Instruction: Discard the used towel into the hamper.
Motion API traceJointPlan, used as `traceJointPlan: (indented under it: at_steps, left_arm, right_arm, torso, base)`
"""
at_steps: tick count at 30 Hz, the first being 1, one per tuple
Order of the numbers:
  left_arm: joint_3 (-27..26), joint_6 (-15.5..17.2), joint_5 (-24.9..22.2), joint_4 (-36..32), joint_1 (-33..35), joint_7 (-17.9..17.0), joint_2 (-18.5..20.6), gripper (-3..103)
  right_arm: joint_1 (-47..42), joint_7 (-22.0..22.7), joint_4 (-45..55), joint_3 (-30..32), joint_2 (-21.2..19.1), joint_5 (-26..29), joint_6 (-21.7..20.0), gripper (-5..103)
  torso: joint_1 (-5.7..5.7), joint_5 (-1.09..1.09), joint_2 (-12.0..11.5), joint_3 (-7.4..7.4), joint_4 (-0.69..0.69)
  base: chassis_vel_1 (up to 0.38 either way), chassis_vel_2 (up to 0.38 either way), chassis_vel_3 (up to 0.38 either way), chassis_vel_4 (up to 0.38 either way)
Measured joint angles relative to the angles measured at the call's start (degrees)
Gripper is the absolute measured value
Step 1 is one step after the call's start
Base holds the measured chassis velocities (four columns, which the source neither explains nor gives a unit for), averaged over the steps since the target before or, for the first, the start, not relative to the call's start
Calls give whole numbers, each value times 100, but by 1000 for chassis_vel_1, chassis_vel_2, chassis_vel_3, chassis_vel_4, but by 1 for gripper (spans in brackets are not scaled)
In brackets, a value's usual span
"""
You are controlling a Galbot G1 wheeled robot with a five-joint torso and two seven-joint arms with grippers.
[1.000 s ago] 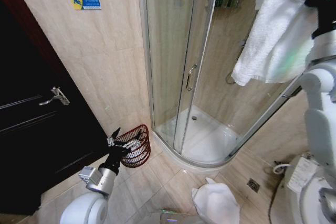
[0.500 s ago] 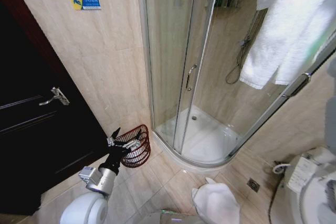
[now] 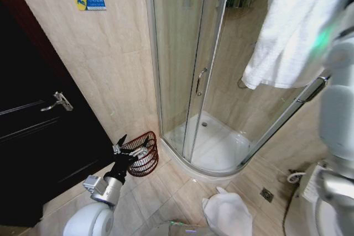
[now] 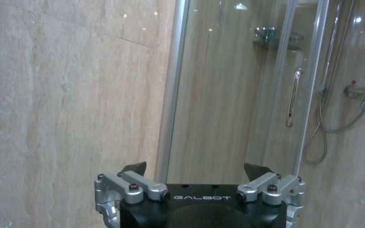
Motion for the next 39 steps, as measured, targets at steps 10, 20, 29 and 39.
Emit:
traceJointPlan:
  at_steps: [10,20,29,39]
  left_arm:
    - [0,0,0,0,0,0,0,100]
    - [0,0,0,0,0,0,0,100]
    - [0,0,0,0,0,0,0,100]
    - [0,0,0,0,0,0,0,100]
  right_arm:
    - [478,126,-259,-207,595,-296,-65,101]
    - [602,23,-567,-214,782,-509,12,64]
    - [571,-5,-382,-203,732,-480,-11,32]
    - [442,-64,-132,-188,516,-332,-15,11]
  torso:
    - [0,2,0,0,-1]
    - [0,1,0,0,-1]
    - [0,2,0,0,-1]
    - [0,2,0,-1,-1]
  base:
    - [0,0,0,0]
    - [0,0,0,0]
    - [0,0,0,0]
    - [0,0,0,0]
